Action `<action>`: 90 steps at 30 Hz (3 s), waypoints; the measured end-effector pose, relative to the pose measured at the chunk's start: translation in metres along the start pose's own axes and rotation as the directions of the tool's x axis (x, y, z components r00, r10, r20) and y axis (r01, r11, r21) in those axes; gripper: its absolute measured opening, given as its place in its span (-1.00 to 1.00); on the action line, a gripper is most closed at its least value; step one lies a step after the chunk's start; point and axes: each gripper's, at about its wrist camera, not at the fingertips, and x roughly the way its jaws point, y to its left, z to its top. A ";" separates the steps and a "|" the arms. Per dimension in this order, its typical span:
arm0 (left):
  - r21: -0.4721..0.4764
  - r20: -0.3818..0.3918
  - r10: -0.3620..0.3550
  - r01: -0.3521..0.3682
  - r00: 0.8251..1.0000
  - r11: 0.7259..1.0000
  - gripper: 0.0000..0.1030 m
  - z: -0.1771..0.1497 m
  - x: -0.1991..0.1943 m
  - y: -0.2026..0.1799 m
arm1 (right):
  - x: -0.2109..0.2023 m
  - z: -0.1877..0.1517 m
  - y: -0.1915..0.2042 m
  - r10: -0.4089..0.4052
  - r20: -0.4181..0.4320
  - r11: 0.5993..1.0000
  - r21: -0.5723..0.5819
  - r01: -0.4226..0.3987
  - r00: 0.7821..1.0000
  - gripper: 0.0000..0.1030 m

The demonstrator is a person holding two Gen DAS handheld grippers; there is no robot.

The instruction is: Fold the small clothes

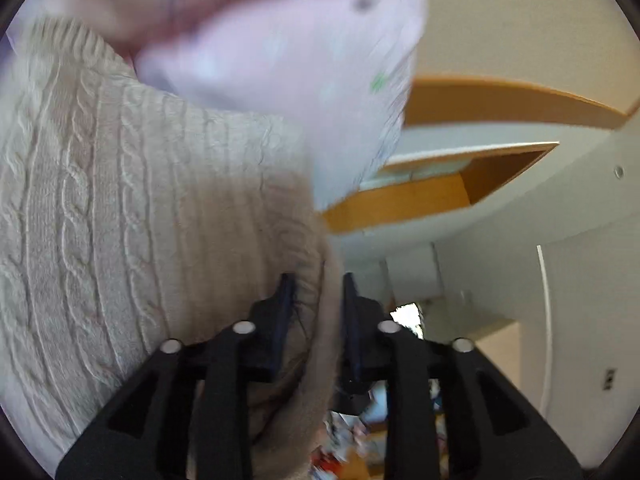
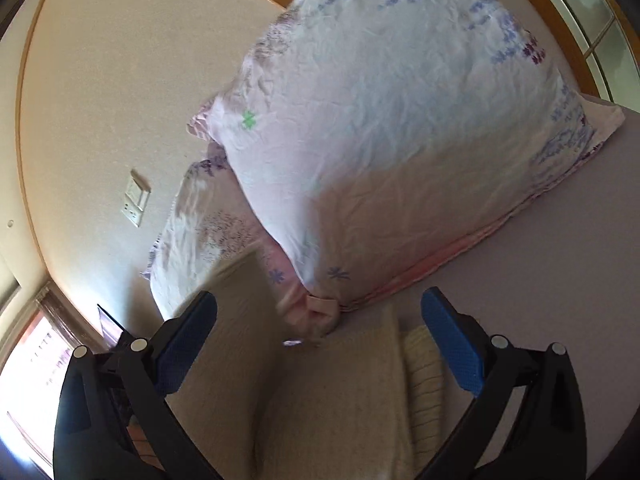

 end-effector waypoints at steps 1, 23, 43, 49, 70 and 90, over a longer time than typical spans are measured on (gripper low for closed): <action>-0.029 -0.027 -0.008 0.007 1.000 1.000 -0.42 -0.001 0.011 0.005 | 0.001 0.002 -0.008 0.010 -0.025 0.999 0.033 -0.010 1.000 0.97; 0.161 0.109 0.544 -0.555 0.832 0.816 -0.26 -0.014 -0.077 0.039 | 0.062 -0.049 -0.030 -0.037 -0.414 0.976 0.179 0.121 0.910 -0.24; 0.431 0.418 0.661 -0.777 0.623 0.459 0.54 -0.115 -0.188 -0.038 | 0.072 -0.124 0.098 -0.287 -0.390 0.950 -0.233 0.208 0.875 -0.79; 0.476 0.358 0.720 -0.780 0.595 0.407 0.75 -0.158 -0.173 -0.018 | 0.054 -0.125 0.078 -0.388 -0.324 0.921 -0.165 0.352 0.863 -0.78; 0.305 0.421 0.884 -0.949 0.205 0.075 0.97 -0.154 -0.131 0.023 | 0.019 -0.235 0.129 -0.629 -0.223 0.699 -0.582 0.416 0.745 0.97; 0.314 0.431 0.877 -0.946 0.213 0.076 0.97 -0.156 -0.131 0.022 | 0.020 -0.242 0.130 -0.640 -0.204 0.672 -0.616 0.411 0.741 0.97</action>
